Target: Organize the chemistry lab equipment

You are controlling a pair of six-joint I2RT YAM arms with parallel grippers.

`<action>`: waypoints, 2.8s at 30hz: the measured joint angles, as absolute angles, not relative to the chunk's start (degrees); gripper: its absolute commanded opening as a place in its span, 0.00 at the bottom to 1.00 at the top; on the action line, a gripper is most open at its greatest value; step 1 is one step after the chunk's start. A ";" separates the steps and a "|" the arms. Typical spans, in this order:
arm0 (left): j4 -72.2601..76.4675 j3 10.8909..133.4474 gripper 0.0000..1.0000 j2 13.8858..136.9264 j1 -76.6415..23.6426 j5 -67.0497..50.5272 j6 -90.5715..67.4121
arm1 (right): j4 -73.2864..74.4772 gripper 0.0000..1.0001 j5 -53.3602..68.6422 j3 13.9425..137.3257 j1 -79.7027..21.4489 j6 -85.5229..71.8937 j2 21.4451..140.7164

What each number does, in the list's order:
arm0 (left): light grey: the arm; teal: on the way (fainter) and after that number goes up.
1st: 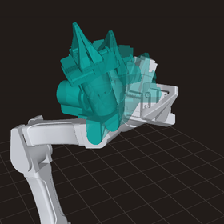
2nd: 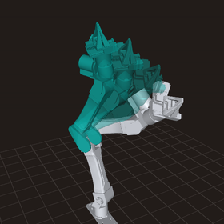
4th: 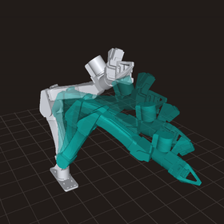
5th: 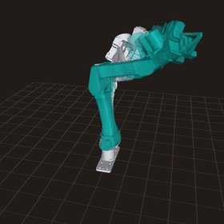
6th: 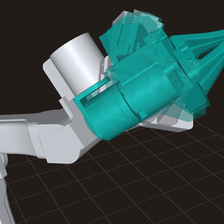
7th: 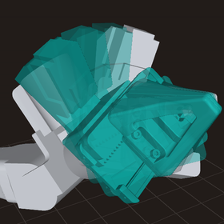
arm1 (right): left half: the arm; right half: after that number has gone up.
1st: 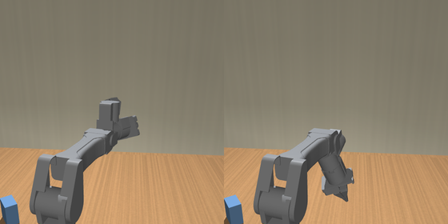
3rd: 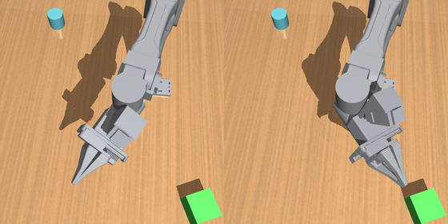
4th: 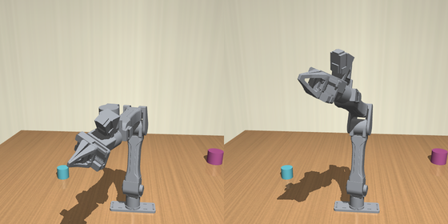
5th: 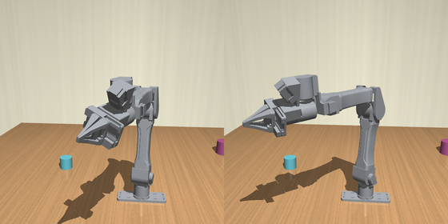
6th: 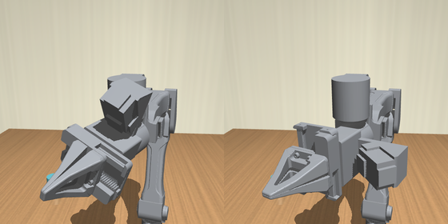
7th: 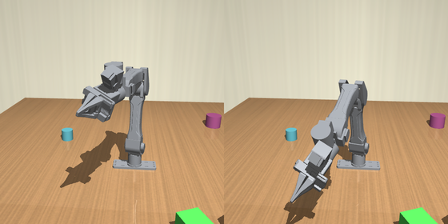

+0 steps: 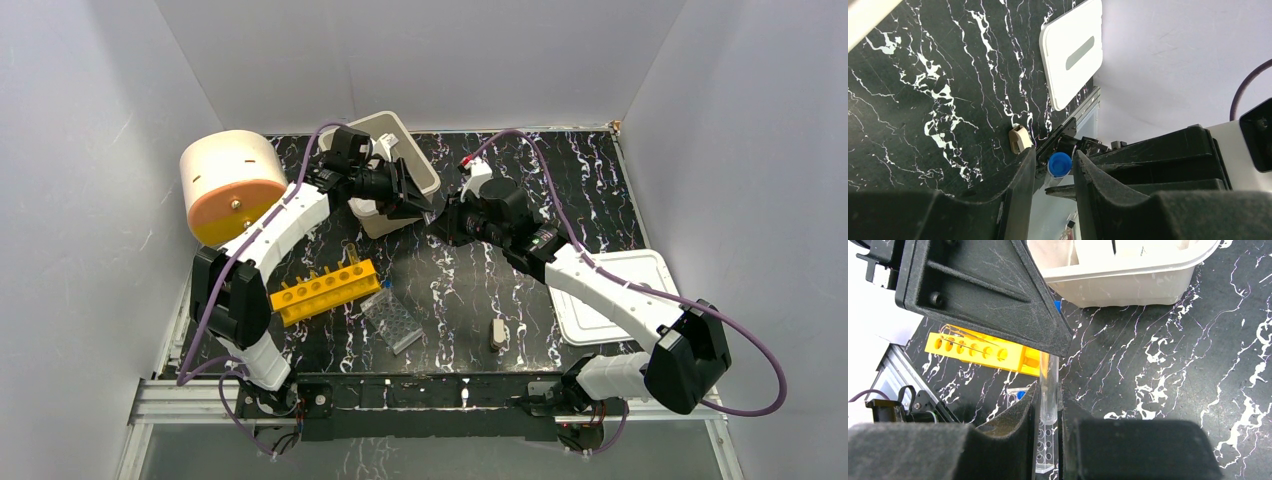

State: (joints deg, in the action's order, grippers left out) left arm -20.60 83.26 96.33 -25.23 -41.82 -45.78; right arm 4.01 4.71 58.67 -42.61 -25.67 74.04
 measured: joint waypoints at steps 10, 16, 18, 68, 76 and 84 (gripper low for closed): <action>-21.87 83.88 0.30 96.33 -24.69 -41.04 -44.73 | 4.08 0.13 5.45 58.57 -42.61 -25.23 74.30; -22.15 84.73 0.06 96.33 -24.05 -40.91 -44.47 | 4.10 0.13 6.20 58.28 -42.61 -25.21 74.39; -22.46 84.73 0.03 96.33 -23.94 -40.91 -44.23 | 4.10 0.15 6.33 58.28 -42.61 -25.21 74.41; -7.05 44.40 0.07 62.98 -65.93 37.93 -23.77 | 15.90 0.64 0.45 55.29 -35.46 -41.23 86.63; -2.13 39.75 0.08 62.92 -66.17 45.71 -26.92 | 15.84 0.63 2.37 56.03 -34.59 -41.39 89.78; 1.96 36.91 0.07 63.07 -66.19 46.11 -27.88 | 16.49 0.63 3.66 58.70 -33.85 -40.84 92.66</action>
State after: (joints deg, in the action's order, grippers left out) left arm 1.96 36.91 63.07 -66.19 46.11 -27.88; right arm 16.49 3.66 58.70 -33.85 -40.84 92.66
